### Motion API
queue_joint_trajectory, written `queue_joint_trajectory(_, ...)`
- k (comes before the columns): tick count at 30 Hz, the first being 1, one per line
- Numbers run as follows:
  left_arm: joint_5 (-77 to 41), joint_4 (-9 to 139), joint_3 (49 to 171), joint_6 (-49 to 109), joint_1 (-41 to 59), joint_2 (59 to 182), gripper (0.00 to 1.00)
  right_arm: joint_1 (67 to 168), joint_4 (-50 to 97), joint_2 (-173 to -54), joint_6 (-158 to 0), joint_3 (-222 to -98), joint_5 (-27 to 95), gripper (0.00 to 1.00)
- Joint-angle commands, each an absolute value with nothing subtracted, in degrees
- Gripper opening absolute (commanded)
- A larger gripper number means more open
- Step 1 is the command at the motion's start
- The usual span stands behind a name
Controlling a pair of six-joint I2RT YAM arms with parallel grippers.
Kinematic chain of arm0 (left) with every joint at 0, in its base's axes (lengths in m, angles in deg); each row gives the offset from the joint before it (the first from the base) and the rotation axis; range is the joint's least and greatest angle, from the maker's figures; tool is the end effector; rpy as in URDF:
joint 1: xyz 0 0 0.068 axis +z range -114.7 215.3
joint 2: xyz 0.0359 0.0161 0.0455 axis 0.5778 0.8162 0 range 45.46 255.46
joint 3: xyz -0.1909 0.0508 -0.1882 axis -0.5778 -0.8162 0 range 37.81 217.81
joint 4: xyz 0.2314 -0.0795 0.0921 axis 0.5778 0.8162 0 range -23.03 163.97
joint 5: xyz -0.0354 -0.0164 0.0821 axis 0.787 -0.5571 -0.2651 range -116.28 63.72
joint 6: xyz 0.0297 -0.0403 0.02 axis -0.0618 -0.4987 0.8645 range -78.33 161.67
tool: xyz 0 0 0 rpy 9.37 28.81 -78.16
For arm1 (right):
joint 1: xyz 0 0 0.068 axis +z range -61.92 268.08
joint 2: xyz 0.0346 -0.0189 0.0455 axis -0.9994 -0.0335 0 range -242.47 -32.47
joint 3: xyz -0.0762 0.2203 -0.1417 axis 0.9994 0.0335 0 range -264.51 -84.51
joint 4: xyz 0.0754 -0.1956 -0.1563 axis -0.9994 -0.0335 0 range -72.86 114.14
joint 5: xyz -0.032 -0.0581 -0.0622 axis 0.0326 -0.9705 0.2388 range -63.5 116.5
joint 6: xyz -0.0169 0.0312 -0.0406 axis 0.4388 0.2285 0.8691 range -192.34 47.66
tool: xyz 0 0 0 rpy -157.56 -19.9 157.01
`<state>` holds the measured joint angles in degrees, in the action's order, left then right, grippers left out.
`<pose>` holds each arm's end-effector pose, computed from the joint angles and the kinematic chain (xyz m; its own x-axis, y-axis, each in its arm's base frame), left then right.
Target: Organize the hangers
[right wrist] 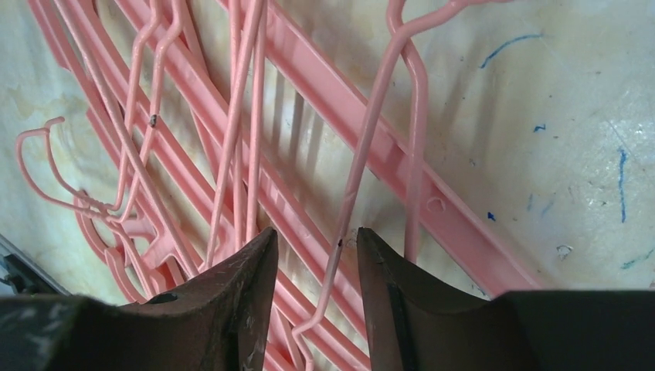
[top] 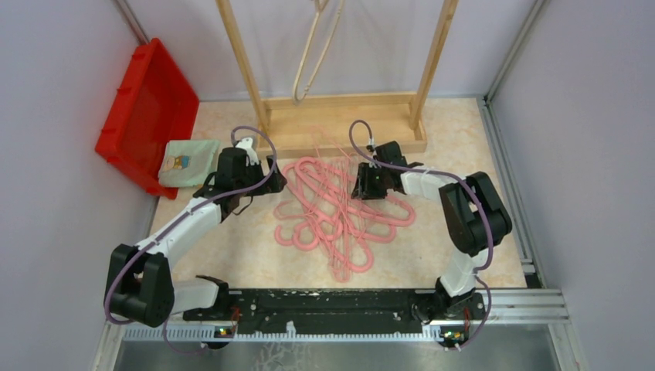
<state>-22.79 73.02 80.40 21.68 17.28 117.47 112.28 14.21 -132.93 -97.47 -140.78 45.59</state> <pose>0.2565 -0.0857 0.2330 -0.6402 -0.1506 -0.7533 0.1458 0.9390 -0.3116 0.3131 0.1536 0.1581 -0.9079 0.0319 -0.4180 -0.1952 0.8503 0.4887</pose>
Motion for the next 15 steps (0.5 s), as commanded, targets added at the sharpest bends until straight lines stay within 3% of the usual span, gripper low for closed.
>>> queue_joint_trajectory(1, -23.21, 72.02, 80.36, 21.49, 16.93, 117.79, 1.0, 113.32, 18.76, -132.64, -97.24, -140.06, 45.35, 0.4)
queue_joint_trajectory(3, -23.05, 72.13, 80.36, 21.46, 16.93, 117.78, 1.0, 113.68, 19.52, -132.62, -97.38, -139.26, 45.92, 0.29)
queue_joint_trajectory(6, -22.93, 72.11, 80.38, 21.17, 16.93, 117.72, 1.0, 114.04, 18.64, -131.21, -97.03, -138.88, 46.16, 0.02)
queue_joint_trajectory(15, -23.92, 71.64, 82.55, 21.73, 16.93, 117.6, 0.99, 114.58, 5.52, -115.96, -92.85, -144.95, 36.89, 0.0)
